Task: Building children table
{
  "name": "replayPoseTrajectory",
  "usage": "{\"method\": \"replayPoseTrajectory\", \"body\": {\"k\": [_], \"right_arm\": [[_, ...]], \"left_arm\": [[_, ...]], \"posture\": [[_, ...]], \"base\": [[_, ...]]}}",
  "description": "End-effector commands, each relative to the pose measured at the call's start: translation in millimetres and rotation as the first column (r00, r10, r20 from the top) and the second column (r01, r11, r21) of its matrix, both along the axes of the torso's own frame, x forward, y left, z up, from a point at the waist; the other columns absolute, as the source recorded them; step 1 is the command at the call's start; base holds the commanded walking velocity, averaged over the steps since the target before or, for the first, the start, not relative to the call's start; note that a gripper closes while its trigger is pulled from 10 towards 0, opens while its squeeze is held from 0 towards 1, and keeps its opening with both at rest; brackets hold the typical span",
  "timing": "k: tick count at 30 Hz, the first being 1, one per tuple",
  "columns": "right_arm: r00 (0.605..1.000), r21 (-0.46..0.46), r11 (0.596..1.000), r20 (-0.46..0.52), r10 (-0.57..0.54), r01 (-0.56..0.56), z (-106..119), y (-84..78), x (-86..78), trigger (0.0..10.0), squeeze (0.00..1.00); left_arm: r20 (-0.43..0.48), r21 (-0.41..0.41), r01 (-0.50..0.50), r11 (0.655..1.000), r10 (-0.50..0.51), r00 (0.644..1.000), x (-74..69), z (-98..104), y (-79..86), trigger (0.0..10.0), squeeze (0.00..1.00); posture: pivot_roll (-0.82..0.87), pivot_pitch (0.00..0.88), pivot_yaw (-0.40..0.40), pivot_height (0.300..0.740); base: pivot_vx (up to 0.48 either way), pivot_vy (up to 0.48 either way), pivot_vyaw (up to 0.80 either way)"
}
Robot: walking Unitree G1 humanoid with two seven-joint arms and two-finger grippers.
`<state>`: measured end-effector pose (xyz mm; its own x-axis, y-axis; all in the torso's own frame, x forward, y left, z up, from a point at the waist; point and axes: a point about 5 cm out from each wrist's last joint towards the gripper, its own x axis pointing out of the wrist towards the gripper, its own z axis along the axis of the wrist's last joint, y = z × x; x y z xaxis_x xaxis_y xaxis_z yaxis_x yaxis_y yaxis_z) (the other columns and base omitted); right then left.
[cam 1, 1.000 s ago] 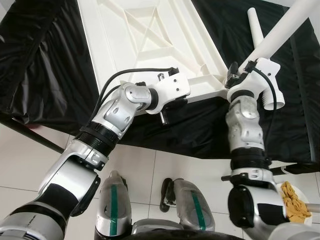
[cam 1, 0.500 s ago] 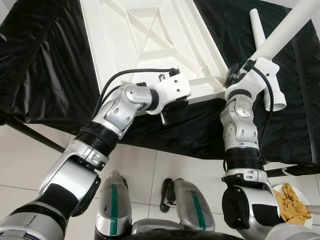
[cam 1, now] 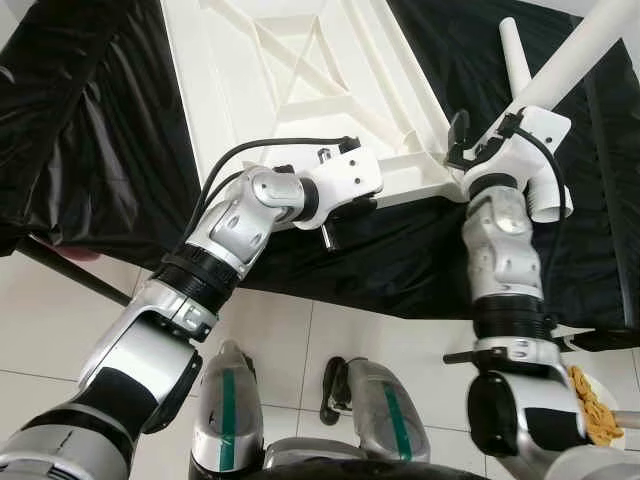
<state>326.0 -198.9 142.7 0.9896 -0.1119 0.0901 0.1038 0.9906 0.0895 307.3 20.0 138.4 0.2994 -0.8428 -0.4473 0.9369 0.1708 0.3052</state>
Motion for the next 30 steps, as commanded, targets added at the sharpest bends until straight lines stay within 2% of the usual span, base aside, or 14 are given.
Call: {"method": "replayPoseTrajectory", "body": {"k": [1,2,3,4,5,6,8,10,17,21,30], "right_arm": [[0.995,0.001,0.995,-0.01,0.101,-0.101,-6.0,-5.5,-2.2,10.0,0.0],[0.995,0.001,0.995,-0.01,0.101,-0.101,-6.0,-5.5,-2.2,10.0,0.0],[0.982,-0.007,0.982,-0.008,0.189,-0.189,-5.7,-9.7,-2.9,10.0,0.0],[0.982,-0.007,0.982,-0.008,0.189,-0.189,-5.7,-9.7,-2.9,10.0,0.0],[0.965,-0.039,0.964,-0.004,0.262,-0.262,-4.8,-13.8,-4.2,10.0,0.0],[0.965,-0.039,0.964,-0.004,0.262,-0.262,-4.8,-13.8,-4.2,10.0,0.0],[0.923,-0.064,0.921,-0.018,0.384,-0.384,-6.0,-21.0,-5.9,10.0,0.0],[0.897,-0.08,0.894,-0.027,0.44,-0.441,-7.3,-26.1,-6.5,10.0,0.0],[0.863,-0.09,0.859,-0.066,0.501,-0.505,-12.0,-34.2,-7.1,10.0,0.0],[0.826,-0.111,0.819,-0.112,0.552,-0.563,-15.6,-48.1,-6.1,10.0,0.0],[0.831,-0.117,0.823,-0.099,0.547,-0.555,-12.4,-54.8,0.4,10.0,0.0]], "left_arm": [[-0.002,-0.009,0.026,1.0,-0.026,1.0,-4.2,0.6,-5.4,10.0,0.0],[-0.002,-0.009,0.026,1.0,-0.026,1.0,-4.2,0.6,-5.4,10.0,0.0],[-0.003,-0.01,0.025,1.0,-0.025,1.0,-4.0,0.9,-4.9,10.0,0.0],[-0.003,-0.01,0.025,1.0,-0.025,1.0,-4.0,0.9,-4.9,10.0,0.0],[-0.002,-0.009,0.024,1.0,-0.024,1.0,-3.9,0.9,-4.5,10.0,0.0],[-0.002,-0.009,0.024,1.0,-0.024,1.0,-3.9,0.9,-4.5,10.0,0.0],[-0.004,-0.008,0.024,1.0,-0.024,1.0,-3.7,1.2,-3.6,10.0,0.0],[-0.004,-0.006,0.024,1.0,-0.024,1.0,-3.4,1.3,-2.9,10.0,0.0],[-0.002,-0.004,0.022,1.0,-0.022,1.0,-3.0,1.6,-2.1,10.0,0.0],[-0.001,0.003,0.019,1.0,-0.019,1.0,-2.3,1.7,0.7,10.0,0.0],[0.001,0.006,0.021,1.0,-0.021,1.0,-1.3,2.4,0.7,10.0,0.0]], "posture": [[0.08,0.028,-0.078,0.74],[0.08,0.028,-0.078,0.74],[0.08,0.029,-0.076,0.74],[0.08,0.029,-0.076,0.74],[0.08,0.03,-0.073,0.74],[0.08,0.03,-0.073,0.74],[0.08,0.031,-0.071,0.74],[0.09,0.029,-0.068,0.74],[0.09,0.029,-0.067,0.74],[0.1,0.024,-0.061,0.74],[0.1,0.022,-0.055,0.74]], "base": [[0.0,0.0,0.0],[0.0,0.0,0.0],[0.0,0.0,0.0],[0.0,0.0,0.0],[0.0,0.0,0.0],[0.0,0.0,0.0],[0.0,0.0,0.0],[0.0,0.0,0.0],[0.0,0.0,0.0],[0.0,0.0,0.0],[0.0,0.0,0.0]]}}
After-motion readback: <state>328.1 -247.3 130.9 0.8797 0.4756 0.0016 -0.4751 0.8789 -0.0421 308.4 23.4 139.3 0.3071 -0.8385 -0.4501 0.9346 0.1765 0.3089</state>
